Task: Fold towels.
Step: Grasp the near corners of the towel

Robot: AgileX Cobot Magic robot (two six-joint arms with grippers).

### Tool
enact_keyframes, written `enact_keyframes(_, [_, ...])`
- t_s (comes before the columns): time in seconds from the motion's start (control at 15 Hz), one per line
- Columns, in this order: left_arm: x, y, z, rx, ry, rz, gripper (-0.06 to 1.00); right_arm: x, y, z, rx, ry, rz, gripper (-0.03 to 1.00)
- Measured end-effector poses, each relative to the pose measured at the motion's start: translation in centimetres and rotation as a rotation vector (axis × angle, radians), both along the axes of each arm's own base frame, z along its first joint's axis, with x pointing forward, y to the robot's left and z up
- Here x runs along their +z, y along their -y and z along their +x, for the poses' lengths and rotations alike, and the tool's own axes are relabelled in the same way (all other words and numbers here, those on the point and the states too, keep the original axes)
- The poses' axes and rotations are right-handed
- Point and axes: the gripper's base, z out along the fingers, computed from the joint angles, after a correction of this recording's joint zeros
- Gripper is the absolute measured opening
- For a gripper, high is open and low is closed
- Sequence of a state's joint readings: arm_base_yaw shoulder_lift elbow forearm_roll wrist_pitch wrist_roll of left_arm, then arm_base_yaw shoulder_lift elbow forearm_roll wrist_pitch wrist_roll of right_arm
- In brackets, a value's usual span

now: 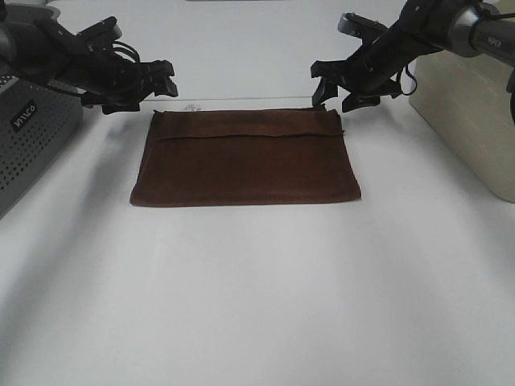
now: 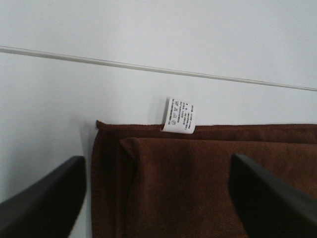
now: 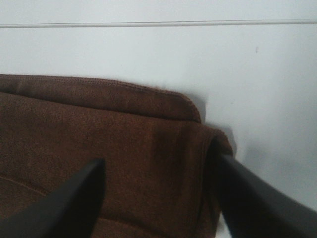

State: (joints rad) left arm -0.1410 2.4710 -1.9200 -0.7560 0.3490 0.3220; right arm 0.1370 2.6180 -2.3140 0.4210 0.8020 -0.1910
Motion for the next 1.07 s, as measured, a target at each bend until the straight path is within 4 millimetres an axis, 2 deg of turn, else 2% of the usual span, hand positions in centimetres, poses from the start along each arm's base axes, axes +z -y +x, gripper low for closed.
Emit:
enact_keyframes(0.07, [0.0, 0.0, -0.1, -0.009, -0.005, 0.006, 0.88, 0.1, 0.0, -0.2, 0.008, -0.015, -0.002, 0.74])
enact_keyframes(0.13, [0.0, 0.1, -0.2, -0.037, -0.017, 0.023, 0.91, 0.6, 0.0, -0.5, 0.026, -0.037, -0.016, 0.76])
enact_keyframes(0.4, [-0.5, 0.0, -1.2, -0.119, -0.125, 0.033, 0.92, 2.9, 0.3, -1.7, 0.082, -0.105, -0.054, 0.79])
enact_keyframes(0.67, [1.4, -1.2, -2.5, -0.147, -0.244, -0.017, 0.92, 3.2, 0.3, -3.3, 0.125, -0.268, -0.062, 0.79])
enact_keyframes(0.73, [1.8, -1.2, -3.1, -0.155, -0.262, -0.02, 0.92, 3.6, 0.3, -3.6, 0.132, -0.285, -0.062, 0.79])
enact_keyframes(0.8, [2.1, -1.4, -4.8, -0.157, -0.304, -0.022, 0.91, 4.5, 0.3, -3.9, 0.105, -0.294, -0.05, 0.77])
enact_keyframes(0.87, [2.1, -1.4, -4.8, -0.157, -0.304, -0.022, 0.91, 4.5, 0.3, -3.9, 0.105, -0.294, -0.05, 0.77])
enact_keyframes(0.93, [1.5, -1.6, -6.6, -0.152, -0.357, -0.019, 0.9, 4.3, 0.3, -4.7, 0.098, -0.334, -0.036, 0.74])
enact_keyframes(1.07, [0.6, -1.8, -8.5, -0.149, -0.418, -0.017, 0.9, 3.7, 0.5, -6.4, 0.098, -0.41, -0.038, 0.72])
